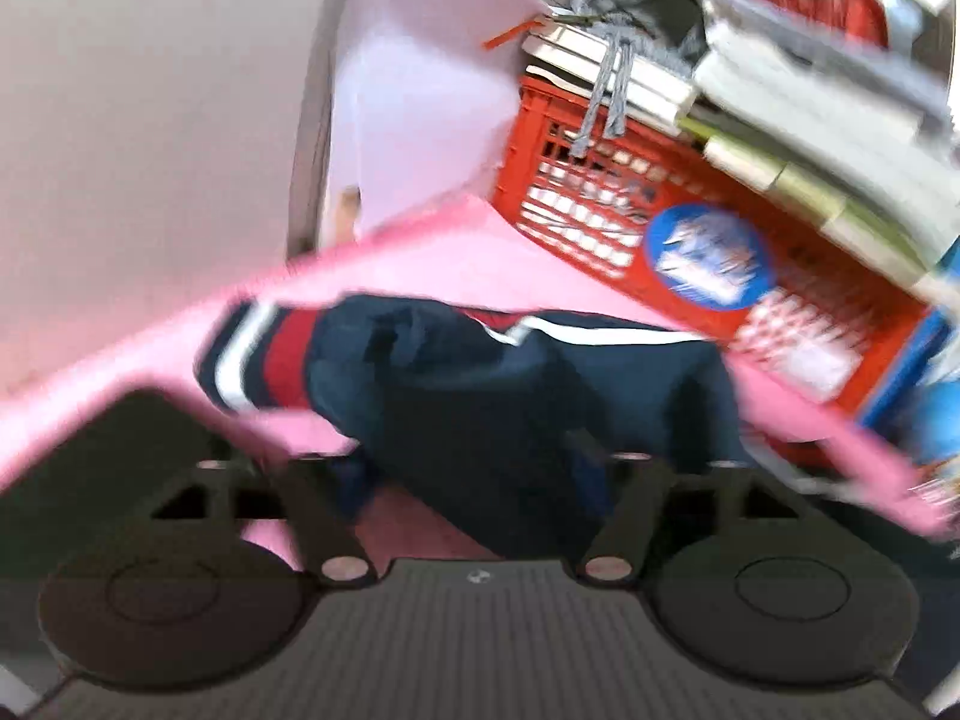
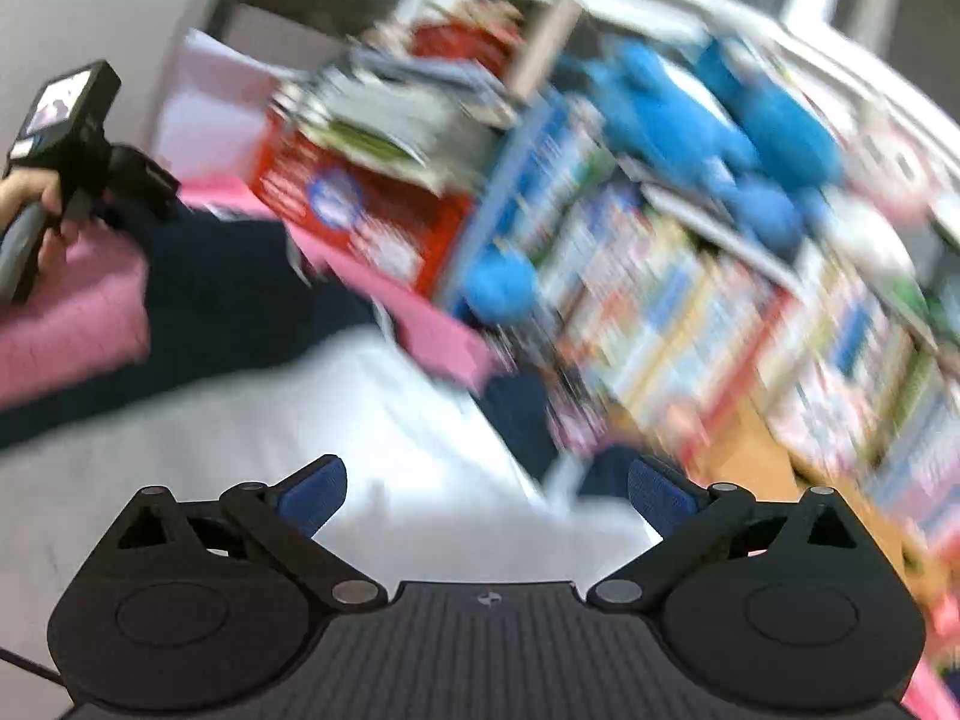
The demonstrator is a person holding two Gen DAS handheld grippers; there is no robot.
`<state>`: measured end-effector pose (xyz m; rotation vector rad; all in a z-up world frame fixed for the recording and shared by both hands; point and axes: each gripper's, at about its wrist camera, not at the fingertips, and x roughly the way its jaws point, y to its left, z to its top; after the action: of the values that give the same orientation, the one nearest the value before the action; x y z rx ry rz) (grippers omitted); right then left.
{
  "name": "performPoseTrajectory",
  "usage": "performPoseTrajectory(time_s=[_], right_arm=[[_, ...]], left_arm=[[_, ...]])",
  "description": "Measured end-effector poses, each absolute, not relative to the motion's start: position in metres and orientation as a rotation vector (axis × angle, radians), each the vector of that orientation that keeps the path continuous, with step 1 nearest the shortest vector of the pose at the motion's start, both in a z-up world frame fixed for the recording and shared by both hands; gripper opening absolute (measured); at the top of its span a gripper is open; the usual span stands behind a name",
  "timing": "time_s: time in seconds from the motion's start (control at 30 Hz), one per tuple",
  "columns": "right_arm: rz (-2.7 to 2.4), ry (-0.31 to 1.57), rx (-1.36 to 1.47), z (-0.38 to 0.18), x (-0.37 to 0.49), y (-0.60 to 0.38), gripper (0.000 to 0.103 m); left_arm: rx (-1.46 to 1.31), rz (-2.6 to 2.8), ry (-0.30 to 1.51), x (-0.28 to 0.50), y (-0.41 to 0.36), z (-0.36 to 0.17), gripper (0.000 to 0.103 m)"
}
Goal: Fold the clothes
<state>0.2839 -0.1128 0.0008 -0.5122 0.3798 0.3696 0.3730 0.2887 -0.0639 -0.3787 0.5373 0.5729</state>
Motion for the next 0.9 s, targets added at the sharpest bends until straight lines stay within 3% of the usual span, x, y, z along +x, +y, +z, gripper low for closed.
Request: performPoseTrajectory(time_s=[0.07,0.1,0.33,0.53,0.57,0.67,0.73,0.8,0.9], right_arm=[[0.318,0.426,-0.476,-0.01,0.283,-0.134,0.101],[0.306,0.432,-0.469,-0.013,0.283,-0.14,0.101],[0.3,0.46,-0.442,-0.032,0.291,-0.158,0.101],[0.356,0.51,-0.438,-0.047,0.3,-0.152,0.103],[0.366,0.519,-0.428,-0.048,0.301,-0.152,0.103],[0.38,0.537,-0.406,-0.046,0.305,-0.152,0.103],[0.387,0.538,-0.4,-0.045,0.304,-0.151,0.103],[0.397,0.527,-0.408,-0.043,0.302,-0.15,0.103],[0.408,0.511,-0.418,-0.04,0.297,-0.149,0.103]], left_arm=[[-0.28,0.641,0.567,0.381,0.288,-0.061,0.011],[-0.2,0.68,0.557,0.381,0.285,-0.055,0.007],[0.138,0.885,0.467,0.366,0.297,0.005,0.007],[0.311,0.874,0.668,0.384,0.316,-0.019,0.01],[0.33,0.849,0.725,0.391,0.315,-0.026,0.013],[0.316,0.774,0.843,0.402,0.309,-0.04,0.035],[0.289,0.736,0.837,0.4,0.304,-0.037,0.054],[0.178,0.643,0.8,0.394,0.306,-0.024,0.083],[0.053,0.583,0.717,0.377,0.311,-0.002,0.085]])
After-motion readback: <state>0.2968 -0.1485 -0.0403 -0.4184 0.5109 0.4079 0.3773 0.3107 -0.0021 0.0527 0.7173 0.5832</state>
